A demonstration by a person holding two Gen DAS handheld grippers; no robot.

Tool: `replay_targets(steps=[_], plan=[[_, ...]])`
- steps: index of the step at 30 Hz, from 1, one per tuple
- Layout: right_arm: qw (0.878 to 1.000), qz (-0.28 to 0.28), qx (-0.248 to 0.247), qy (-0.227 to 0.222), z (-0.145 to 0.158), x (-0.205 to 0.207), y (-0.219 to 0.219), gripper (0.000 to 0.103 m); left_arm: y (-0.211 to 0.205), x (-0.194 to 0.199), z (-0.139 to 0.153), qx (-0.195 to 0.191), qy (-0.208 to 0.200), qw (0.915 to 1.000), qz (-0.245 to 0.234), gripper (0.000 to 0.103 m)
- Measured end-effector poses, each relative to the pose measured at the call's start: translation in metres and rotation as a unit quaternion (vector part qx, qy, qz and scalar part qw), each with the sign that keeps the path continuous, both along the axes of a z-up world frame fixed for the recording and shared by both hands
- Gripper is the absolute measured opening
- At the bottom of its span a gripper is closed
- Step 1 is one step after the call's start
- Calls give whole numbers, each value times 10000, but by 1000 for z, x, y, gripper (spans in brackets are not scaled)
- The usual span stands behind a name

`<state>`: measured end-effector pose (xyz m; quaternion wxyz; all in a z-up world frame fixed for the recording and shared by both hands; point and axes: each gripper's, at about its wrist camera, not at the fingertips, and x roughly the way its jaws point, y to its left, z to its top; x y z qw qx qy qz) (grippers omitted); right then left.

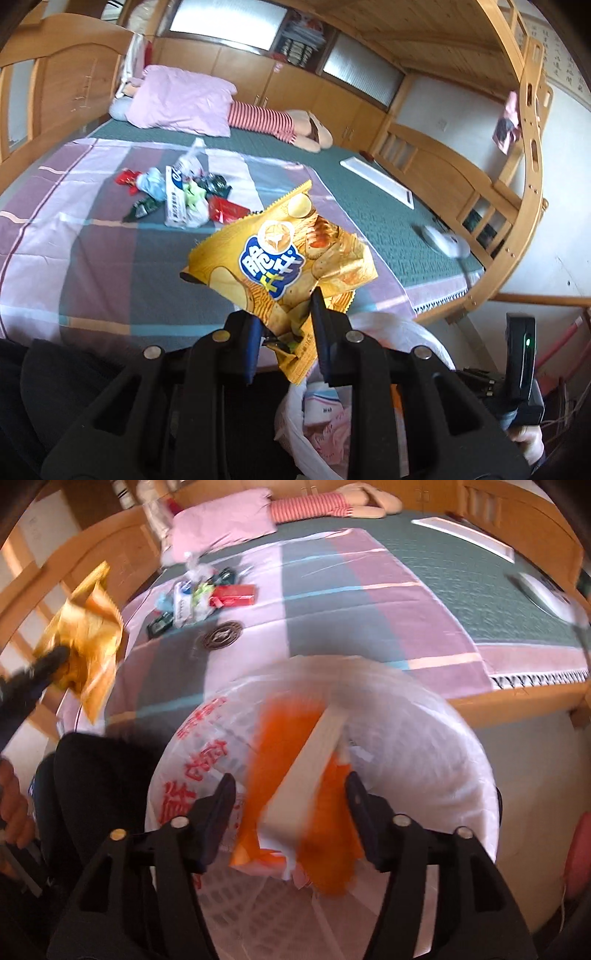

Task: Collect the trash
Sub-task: 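Carry both bags over the white trash bag and open both tools to drop them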

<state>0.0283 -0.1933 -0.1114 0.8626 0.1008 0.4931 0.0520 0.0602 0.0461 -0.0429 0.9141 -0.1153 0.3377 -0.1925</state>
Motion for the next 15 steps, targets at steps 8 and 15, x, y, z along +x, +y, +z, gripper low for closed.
replay_targets(steps=[8, 15], plan=[[9837, -1342, 73, -1192, 59, -18, -58, 73, -50, -7, -28, 240, 418, 9931, -1068, 26], [9689, -1699, 273, -1780, 79, -30, -78, 75, -114, -35, -52, 850, 550, 9653, -2407, 39]])
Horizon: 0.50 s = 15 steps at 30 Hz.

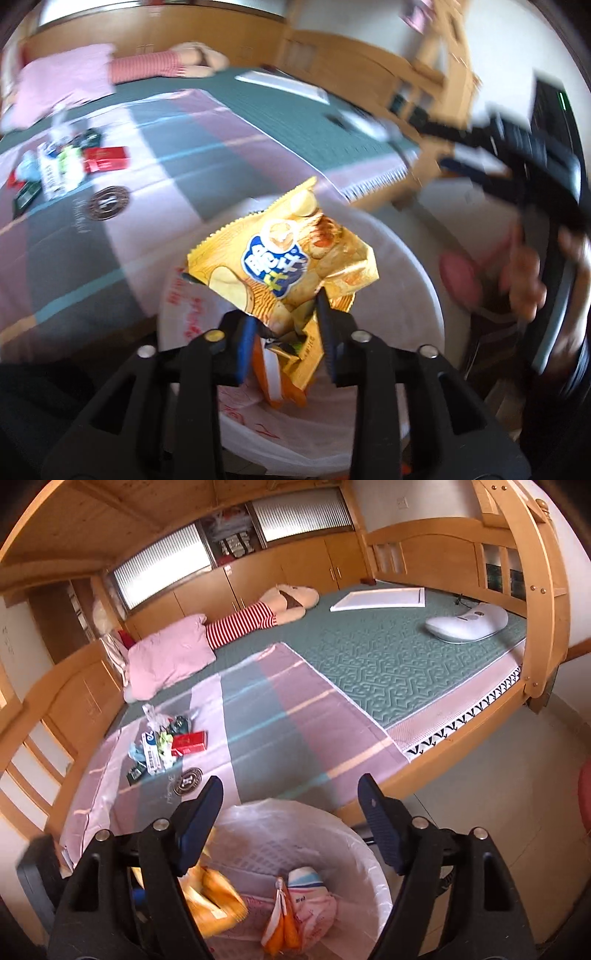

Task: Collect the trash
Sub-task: 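Carry both bags over the white trash bag and open both tools to drop them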

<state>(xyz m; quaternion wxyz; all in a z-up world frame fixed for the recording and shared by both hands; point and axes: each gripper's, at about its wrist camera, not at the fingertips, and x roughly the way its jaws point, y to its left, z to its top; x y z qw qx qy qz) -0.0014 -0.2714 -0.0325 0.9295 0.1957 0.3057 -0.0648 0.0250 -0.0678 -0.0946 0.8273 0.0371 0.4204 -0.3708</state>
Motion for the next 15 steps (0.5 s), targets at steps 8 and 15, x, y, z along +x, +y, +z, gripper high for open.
replay_targets(steps=[8, 15], plan=[[9995, 15, -43, -305, 5, -9, 2, 87, -2, -6, 5, 180, -379, 9989, 201, 88], [9759, -700, -1618, -1289, 31, -30, 24, 100, 18, 1, 17, -122, -575, 9957, 712, 96]])
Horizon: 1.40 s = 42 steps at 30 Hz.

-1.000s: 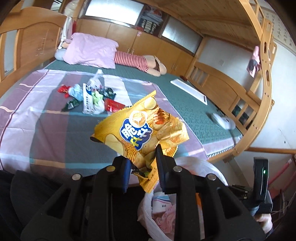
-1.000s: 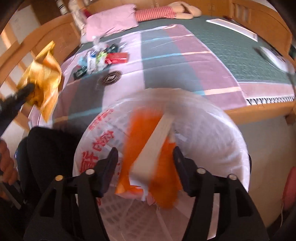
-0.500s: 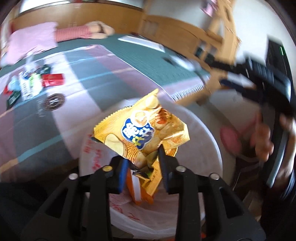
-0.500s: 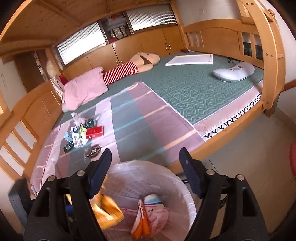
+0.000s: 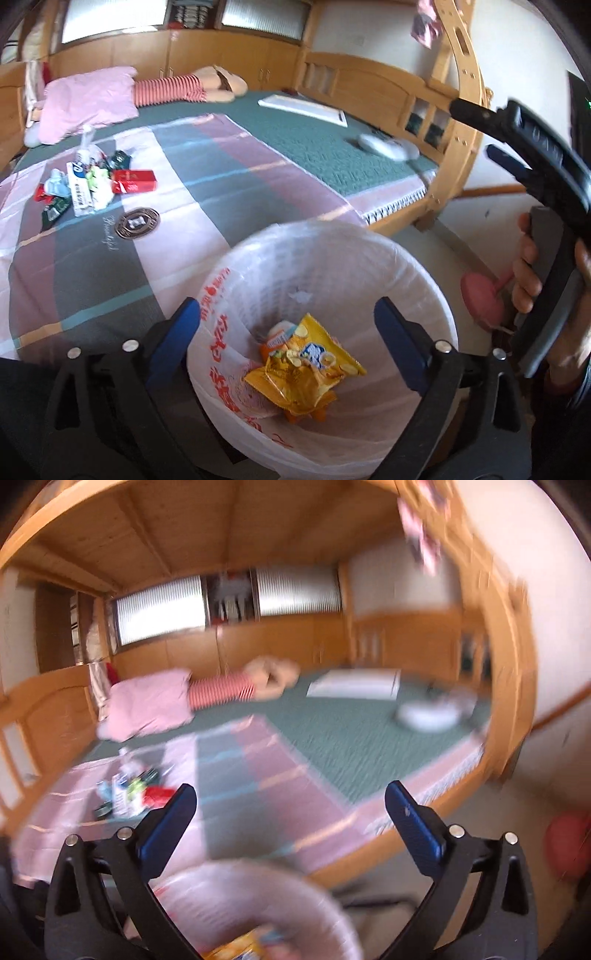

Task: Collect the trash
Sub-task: 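Carry both bags over the white trash bag and open both tools to drop them, then reach back to the bed and grasp the white-blue ointment box with the right tool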

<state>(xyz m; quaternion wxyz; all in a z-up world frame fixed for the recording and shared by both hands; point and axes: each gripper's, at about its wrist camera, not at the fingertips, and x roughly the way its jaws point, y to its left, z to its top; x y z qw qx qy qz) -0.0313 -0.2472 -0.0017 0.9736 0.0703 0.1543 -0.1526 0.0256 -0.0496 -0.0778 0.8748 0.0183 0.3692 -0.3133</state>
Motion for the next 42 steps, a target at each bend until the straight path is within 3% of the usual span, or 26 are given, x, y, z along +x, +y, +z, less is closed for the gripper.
replay_targets(steps=[3, 7, 13, 17, 19, 23, 26, 30, 34, 38, 42], plan=[[9996, 164, -228, -16, -1, 3, 8, 100, 12, -6, 11, -264, -331, 9985, 343, 97], [9965, 624, 169, 532, -15, 18, 9, 100, 32, -4, 22, -638, -676, 9918, 883, 99], [9869, 870, 932, 986, -30, 30, 0, 99, 54, 15, 11, -719, -209, 9860, 1492, 99], [9861, 884, 855, 1120, -30, 31, 5, 94, 71, 21, 6, -927, 11, 9779, 1873, 99], [9861, 893, 806, 1146, -29, 31, 8, 89, 75, 20, 4, -965, 23, 9757, 1967, 99], [9838, 938, 818, 1288, -33, 33, 9, 53, 78, 21, 3, -991, 60, 9735, 2059, 99], [9818, 993, 887, 1356, -36, 38, 12, 39, 86, 25, 6, -1001, 14, 9709, 2178, 99], [9813, 1065, 848, 1363, -34, 51, 25, 39, 115, 38, 17, -948, -95, 9622, 2550, 99], [9765, 1177, 1133, 1403, -32, 60, 34, 40, 162, 70, 32, -976, 34, 9505, 2949, 99], [9717, 1246, 1024, 1727, -33, 81, 55, 52, 224, 109, 42, -853, -36, 9346, 3453, 99], [9581, 1641, 1067, 2090, -31, 131, 106, 59, 281, 161, 36, -636, 67, 9215, 3831, 99]])
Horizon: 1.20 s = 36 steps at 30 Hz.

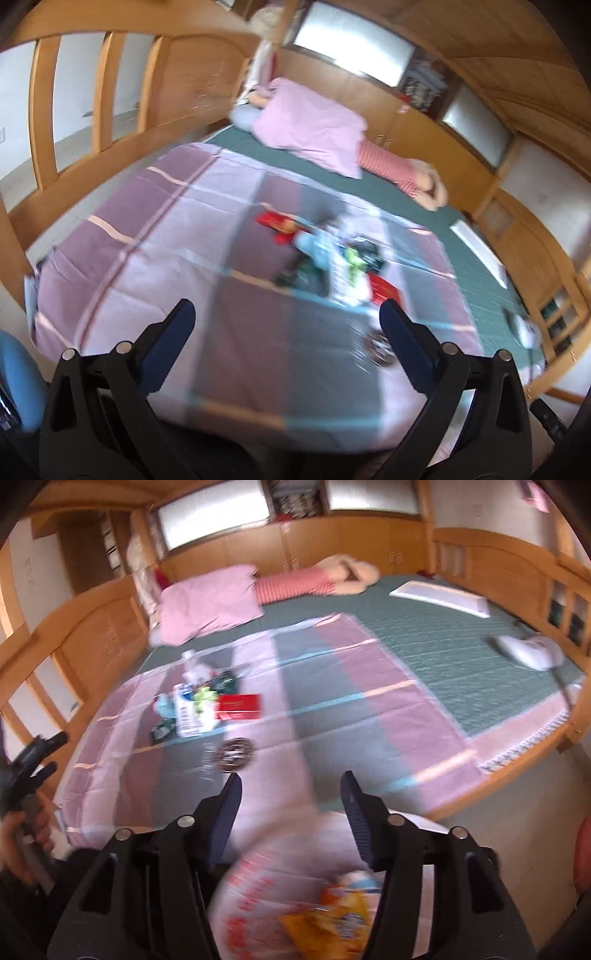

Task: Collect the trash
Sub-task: 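Reach back to the bed and grasp the white-blue ointment box with the right tool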

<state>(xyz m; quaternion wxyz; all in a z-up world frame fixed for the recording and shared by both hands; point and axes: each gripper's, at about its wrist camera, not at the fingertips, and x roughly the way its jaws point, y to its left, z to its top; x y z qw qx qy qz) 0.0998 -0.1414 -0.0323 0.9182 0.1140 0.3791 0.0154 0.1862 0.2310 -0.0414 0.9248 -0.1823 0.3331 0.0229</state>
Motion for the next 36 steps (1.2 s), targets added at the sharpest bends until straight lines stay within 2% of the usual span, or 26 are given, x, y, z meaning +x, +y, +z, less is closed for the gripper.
replay_targets(steps=[4, 7, 10, 11, 12, 14, 16, 18, 20, 23, 28, 29, 32, 34, 36], plan=[[9988, 298, 368, 76, 1, 61, 60, 66, 46, 65, -23, -104, 555, 9982, 206, 99], [9966, 458, 638, 253, -13, 129, 109, 71, 66, 100, -41, -115, 736, 9971, 177, 99], [9965, 324, 618, 465, -37, 197, 149, 71, 76, 112, -58, 133, 933, 9955, -58, 99], [9967, 217, 583, 526, -45, 218, 160, 71, 79, 116, -65, 261, 1264, 9916, -88, 99], [9967, 158, 583, 543, -54, 244, 173, 71, 83, 118, -66, 225, 1441, 9892, -129, 99], [9968, 57, 590, 532, -71, 286, 189, 74, 94, 108, -58, -9, 1152, 9931, -193, 99], [9938, -299, 637, 859, -99, 329, 198, 74, 105, 99, -54, -11, 1035, 9946, -40, 99], [9878, -565, 778, 1223, -124, 350, 201, 72, 118, 93, -52, -114, 988, 9950, 40, 99], [9845, -584, 839, 1423, -139, 353, 209, 56, 132, 92, -50, -289, 1003, 9944, 150, 99], [9852, -256, 816, 1488, -143, 336, 232, 50, 152, 91, -46, -523, 962, 9930, 435, 99], [9673, 657, 1586, 1869, -148, 289, 276, 45, 165, 85, -52, -866, 1073, 9879, 709, 99], [9671, 806, 1543, 1856, -144, 282, 282, 44, 166, 84, -54, -910, 1114, 9871, 708, 99], [9816, 839, 1015, 1381, -125, 261, 286, 44, 165, 85, -61, -938, 1268, 9849, 713, 99], [9876, 625, 845, 1165, -117, 252, 277, 44, 162, 90, -68, -919, 1432, 9833, 644, 99], [9916, 200, 411, 1207, -119, 248, 268, 47, 159, 93, -76, -938, 1567, 9816, 554, 99]])
